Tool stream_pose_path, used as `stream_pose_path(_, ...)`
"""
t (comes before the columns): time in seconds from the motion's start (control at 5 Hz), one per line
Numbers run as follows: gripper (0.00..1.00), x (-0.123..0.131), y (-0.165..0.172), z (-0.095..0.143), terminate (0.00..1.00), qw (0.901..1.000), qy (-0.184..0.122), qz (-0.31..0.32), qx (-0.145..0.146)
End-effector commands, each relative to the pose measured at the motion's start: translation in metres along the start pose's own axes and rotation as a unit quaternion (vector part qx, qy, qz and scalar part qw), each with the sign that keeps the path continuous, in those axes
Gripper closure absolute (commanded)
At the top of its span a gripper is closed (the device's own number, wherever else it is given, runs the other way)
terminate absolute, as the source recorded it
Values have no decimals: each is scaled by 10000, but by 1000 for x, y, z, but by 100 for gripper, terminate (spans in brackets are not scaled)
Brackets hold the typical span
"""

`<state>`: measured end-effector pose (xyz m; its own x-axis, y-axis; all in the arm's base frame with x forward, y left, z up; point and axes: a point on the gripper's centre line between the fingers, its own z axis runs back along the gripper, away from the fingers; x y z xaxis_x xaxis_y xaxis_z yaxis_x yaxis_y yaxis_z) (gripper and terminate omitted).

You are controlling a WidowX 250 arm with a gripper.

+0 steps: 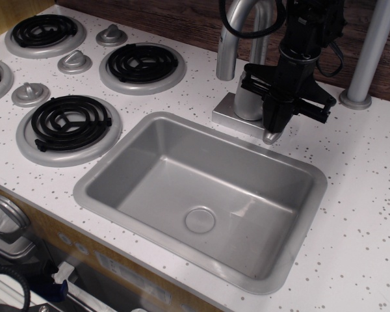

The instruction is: Lever vertical to front

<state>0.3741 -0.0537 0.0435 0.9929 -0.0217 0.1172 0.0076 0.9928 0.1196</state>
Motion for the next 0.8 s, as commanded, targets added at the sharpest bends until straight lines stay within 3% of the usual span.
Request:
stream_pose_path(0.0, 0, 0, -6, 39, 0, 9989, -263, 181, 329)
stream_pose_path(0.4, 0, -6, -7, 57, 0, 9977, -260, 180, 592)
stream_pose_path(0.6, 0, -5, -8, 56, 100, 9977, -298, 162, 587)
